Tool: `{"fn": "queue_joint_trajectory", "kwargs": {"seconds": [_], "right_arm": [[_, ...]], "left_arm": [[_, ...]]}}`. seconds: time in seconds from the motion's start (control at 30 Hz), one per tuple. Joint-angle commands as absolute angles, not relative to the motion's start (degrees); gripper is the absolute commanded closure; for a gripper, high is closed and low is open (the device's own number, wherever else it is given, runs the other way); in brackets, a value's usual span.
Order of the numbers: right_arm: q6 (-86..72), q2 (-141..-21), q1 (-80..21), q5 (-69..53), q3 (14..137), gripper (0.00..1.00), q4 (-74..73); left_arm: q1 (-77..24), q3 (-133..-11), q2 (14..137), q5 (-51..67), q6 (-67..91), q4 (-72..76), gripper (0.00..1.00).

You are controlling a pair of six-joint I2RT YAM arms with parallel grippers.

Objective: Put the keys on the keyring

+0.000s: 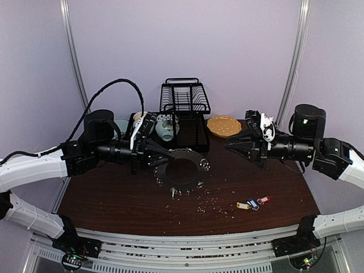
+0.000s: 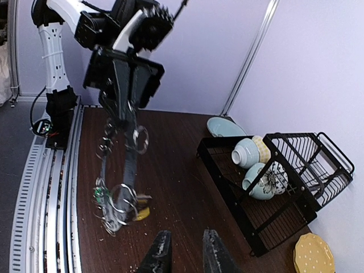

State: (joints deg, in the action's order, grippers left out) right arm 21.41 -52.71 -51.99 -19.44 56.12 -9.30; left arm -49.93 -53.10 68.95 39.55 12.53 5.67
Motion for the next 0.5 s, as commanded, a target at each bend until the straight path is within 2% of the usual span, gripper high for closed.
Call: {"fn": "queue_joint_trajectory", "kwargs": {"seconds": [0.0,0.13,0.3,0.47], "right_arm": [[23.0,-52.5,-50.8,-17.9,52.6,0.76,-7.5],[27.0,-54.6,-50.8,-24.1,51.0,0.67,-6.7],[29.9,-57.4,-52.2,-33.8,52.9,0.48,-8.6],[31.3,-58.9,-56.2,-34.1,54.0,0.43,-9.3]], "left_arm": [[-50.0,-54.7,65.3,46.1,8.2,9.7,1.0],[-50.0,-55.8,65.0,50.8,3.6,6.2,1.0],[-50.1,-59.8,67.6,55.0,-1.4,-0.7,1.0],[-50.1,-62.7,70.2,57.3,-3.4,-4.4,1.0]]}}
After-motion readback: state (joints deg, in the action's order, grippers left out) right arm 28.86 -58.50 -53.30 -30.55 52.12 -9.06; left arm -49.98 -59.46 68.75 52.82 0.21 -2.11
